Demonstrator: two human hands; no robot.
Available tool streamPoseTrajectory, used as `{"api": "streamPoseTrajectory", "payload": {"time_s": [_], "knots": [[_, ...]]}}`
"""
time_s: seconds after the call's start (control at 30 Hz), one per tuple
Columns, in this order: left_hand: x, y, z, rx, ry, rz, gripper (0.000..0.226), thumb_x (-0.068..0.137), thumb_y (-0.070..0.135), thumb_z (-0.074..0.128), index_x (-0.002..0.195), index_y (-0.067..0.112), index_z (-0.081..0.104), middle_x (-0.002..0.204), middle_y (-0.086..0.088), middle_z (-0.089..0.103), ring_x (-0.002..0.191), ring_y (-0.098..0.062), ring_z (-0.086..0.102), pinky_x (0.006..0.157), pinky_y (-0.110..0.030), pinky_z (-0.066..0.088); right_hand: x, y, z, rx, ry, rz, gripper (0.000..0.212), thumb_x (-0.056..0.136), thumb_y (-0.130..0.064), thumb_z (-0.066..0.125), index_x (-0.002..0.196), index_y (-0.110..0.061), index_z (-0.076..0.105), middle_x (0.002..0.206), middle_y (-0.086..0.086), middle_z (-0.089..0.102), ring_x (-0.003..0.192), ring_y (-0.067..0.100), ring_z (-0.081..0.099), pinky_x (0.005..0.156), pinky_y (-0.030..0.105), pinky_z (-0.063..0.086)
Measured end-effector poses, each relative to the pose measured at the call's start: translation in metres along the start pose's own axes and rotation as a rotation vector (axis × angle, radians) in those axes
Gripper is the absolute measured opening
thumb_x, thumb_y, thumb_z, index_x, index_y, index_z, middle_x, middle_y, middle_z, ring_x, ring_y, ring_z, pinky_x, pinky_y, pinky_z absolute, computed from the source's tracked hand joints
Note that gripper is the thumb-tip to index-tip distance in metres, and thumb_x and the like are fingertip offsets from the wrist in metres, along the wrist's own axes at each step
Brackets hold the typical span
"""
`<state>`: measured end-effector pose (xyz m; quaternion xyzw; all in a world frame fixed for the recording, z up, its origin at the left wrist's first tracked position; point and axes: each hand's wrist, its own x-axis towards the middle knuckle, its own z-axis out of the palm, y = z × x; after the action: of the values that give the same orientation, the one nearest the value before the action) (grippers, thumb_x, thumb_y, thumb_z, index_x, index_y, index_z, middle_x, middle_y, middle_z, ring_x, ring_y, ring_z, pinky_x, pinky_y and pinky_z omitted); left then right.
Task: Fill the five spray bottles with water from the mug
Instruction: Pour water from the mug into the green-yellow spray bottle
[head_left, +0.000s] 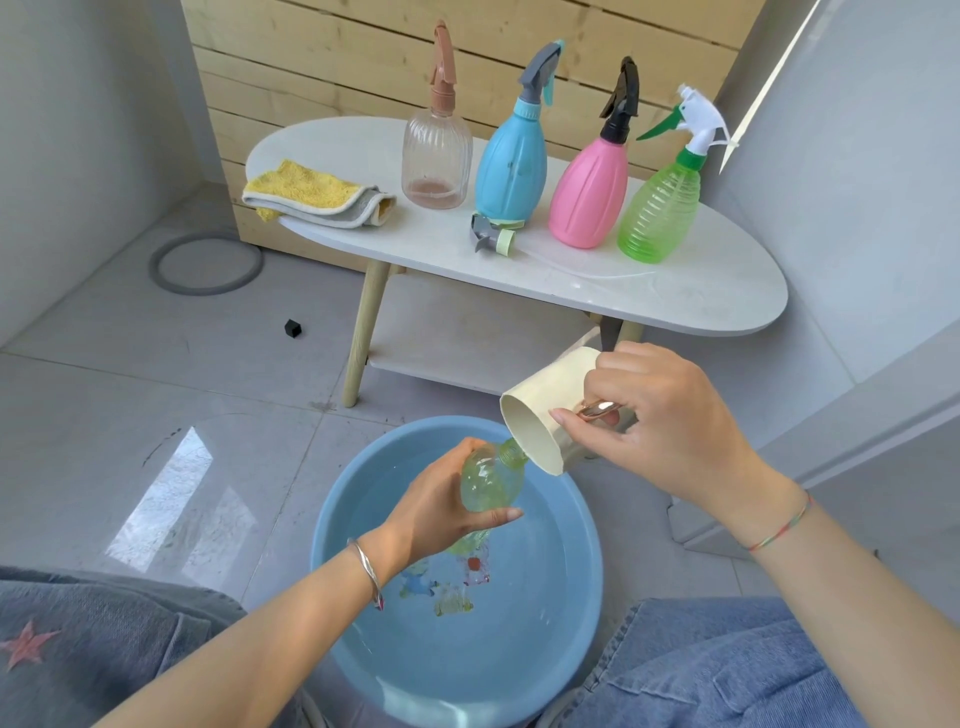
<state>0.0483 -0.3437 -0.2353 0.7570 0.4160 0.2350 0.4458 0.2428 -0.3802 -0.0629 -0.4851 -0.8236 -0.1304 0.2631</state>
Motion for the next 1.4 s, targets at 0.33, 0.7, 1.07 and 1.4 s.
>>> {"api": "streamPoseTrajectory", "payload": {"time_s": [0.33,0.7,1.07,1.4], "knots": [[-0.001,0.001,0.001,-0.029,0.014,0.036,0.064,0.070,0.069,0.071,0.120,0.035,0.050,0.112,0.030,0.057,0.108,0.001,0.057,0.092,-0.031,0.049,0.001,-0.003,0.001,-0.049,0.020,-0.155,0.038,0.086,-0.028,0.064,0.056,-0.010,0.050,0.057,0.001,0.038,0.065,0.013,0.021,0.062,0.028,0.032],[-0.001,0.001,-0.005,-0.070,0.052,-0.050,0.063,0.068,0.060,0.077,0.118,0.033,0.050,0.112,0.028,0.059,0.107,0.009,0.053,0.090,-0.015,0.044,-0.010,0.013,0.008,0.213,0.022,0.428,0.046,0.084,-0.035,0.068,0.055,-0.008,0.044,0.050,-0.004,0.040,0.053,0.011,0.035,0.058,0.019,0.030],[-0.009,-0.003,-0.012,-0.149,0.099,-0.114,0.058,0.075,0.041,0.081,0.120,0.032,0.046,0.116,0.029,0.051,0.106,0.023,0.045,0.074,0.004,0.038,-0.079,0.032,0.107,0.442,-0.468,1.124,0.050,0.087,-0.034,0.065,0.050,-0.017,0.034,0.052,-0.001,0.045,0.052,0.014,0.036,0.046,0.019,0.028],[-0.008,-0.014,-0.012,-0.136,0.127,-0.151,0.072,0.065,0.059,0.077,0.123,0.029,0.049,0.120,0.019,0.058,0.114,0.002,0.053,0.090,-0.005,0.037,-0.131,-0.005,0.174,0.266,-0.764,1.154,0.047,0.091,-0.036,0.055,0.055,-0.016,0.032,0.056,0.000,0.037,0.056,0.020,0.038,0.048,0.028,0.023]]}}
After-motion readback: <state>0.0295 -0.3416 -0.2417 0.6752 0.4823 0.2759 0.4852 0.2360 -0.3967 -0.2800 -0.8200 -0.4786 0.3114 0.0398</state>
